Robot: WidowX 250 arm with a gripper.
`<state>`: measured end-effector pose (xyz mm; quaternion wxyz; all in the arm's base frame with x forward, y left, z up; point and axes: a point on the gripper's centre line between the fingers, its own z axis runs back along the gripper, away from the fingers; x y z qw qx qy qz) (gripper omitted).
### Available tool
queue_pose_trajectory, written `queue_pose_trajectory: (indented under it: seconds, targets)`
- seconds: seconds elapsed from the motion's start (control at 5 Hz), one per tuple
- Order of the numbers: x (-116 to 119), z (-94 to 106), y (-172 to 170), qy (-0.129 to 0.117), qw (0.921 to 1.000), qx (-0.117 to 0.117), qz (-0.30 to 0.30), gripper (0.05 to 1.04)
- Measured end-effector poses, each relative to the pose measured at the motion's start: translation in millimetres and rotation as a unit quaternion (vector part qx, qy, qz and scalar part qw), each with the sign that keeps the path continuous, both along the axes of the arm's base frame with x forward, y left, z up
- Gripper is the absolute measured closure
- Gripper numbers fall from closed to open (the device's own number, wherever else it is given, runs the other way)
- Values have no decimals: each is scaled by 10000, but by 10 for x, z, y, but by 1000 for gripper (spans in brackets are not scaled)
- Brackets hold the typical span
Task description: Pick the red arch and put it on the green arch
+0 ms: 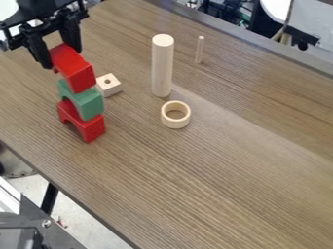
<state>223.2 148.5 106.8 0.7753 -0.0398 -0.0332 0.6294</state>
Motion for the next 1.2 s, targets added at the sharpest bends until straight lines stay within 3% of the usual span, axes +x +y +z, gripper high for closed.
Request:
queue_pose_trajectory:
  seconds: [1.0, 1.2]
  targets:
    - [-20, -33, -59, 98, 9999, -38, 133, 497]
    - [-32, 5, -70, 31, 9999, 3, 106, 425]
